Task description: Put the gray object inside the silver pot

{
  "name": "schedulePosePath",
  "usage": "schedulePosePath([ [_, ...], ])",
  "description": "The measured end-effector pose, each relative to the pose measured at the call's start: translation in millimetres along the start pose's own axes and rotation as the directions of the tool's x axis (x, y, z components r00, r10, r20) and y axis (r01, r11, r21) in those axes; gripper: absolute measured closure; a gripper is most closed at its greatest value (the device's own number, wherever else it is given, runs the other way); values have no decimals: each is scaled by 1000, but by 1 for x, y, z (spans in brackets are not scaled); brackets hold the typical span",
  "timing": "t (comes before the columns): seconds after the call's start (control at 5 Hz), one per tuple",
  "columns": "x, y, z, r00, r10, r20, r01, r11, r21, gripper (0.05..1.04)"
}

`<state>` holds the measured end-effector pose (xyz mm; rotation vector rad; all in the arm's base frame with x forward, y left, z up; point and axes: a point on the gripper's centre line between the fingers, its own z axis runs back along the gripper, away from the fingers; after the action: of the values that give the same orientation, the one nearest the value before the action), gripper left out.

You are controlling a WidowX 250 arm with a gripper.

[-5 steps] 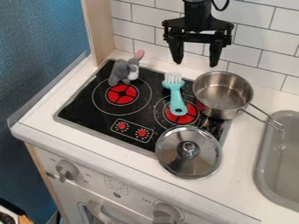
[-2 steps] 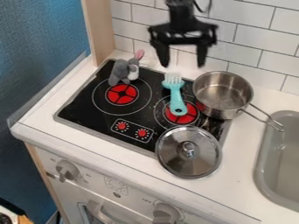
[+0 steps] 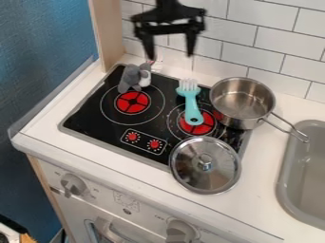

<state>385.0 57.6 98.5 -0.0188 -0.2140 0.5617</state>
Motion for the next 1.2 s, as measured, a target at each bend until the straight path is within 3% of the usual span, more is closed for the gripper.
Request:
schedulePosePath([
  [0.2,12,25,-6,994,102,40,-106,990,97,83],
  [0.4,17,50,-23,983,184,22,-185,973,138,83],
  [0.6,20,60,-41,974,226,-16,-221,965,140,83],
  [0.8,22,62,-56,969,244,-35,-235,956,176,84],
  [1.0,24,56,-66,970,235,-67,-224,964,145,127],
  [1.2,27,57,-68,970,239,-36,-231,962,146,403],
])
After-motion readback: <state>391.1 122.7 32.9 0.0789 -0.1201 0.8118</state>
